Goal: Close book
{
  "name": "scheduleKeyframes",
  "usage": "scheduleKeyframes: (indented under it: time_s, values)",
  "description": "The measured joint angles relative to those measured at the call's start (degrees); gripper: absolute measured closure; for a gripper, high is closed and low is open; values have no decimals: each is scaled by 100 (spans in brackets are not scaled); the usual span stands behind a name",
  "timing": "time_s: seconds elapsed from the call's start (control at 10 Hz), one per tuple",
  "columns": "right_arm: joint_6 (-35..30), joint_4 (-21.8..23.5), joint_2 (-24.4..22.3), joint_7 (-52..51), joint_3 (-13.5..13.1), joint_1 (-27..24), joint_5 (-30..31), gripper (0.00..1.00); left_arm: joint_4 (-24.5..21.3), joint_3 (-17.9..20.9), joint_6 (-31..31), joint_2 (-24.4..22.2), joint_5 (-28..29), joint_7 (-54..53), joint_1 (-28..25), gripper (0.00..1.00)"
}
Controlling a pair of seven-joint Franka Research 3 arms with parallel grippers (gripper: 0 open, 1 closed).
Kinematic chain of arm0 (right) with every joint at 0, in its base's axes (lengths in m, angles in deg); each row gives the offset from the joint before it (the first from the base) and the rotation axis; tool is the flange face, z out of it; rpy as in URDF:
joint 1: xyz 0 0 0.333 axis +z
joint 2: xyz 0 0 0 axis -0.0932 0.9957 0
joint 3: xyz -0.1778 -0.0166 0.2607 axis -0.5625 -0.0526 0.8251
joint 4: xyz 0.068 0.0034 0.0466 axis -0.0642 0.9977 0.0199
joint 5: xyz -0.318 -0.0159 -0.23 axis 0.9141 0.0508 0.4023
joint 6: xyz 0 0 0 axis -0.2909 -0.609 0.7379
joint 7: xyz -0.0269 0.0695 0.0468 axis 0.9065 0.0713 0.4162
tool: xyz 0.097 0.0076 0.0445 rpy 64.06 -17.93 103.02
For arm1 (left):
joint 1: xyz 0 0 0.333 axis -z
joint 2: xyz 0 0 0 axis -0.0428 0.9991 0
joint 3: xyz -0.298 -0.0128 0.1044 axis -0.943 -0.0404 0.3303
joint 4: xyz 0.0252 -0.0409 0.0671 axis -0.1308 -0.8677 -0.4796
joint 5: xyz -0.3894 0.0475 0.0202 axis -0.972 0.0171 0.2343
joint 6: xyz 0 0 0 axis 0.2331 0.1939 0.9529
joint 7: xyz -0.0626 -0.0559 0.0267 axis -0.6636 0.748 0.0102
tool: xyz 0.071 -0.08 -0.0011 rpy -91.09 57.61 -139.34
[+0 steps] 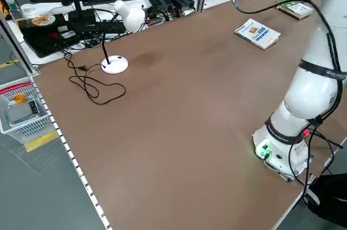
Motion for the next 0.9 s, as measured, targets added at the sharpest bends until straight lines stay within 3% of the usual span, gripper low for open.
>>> scheduleKeyframes:
  time_s: [0.2,0.3,0.6,0.9]
  values:
    - [-309,120,-342,0,40,-153,0,0,-515,794,2,-509,-57,-7,648,0]
    - [-475,169,-542,0,77,-213,0,0,-747,1003,7,-748,-58,-8,816,0]
    - [-909,323,-1274,4,165,-244,0,0,-1282,1155,239,-1279,-58,-98,829,0]
    - [-1228,385,-1958,34,308,-184,-1,0,-1350,1194,637,-1424,-58,-115,803,0]
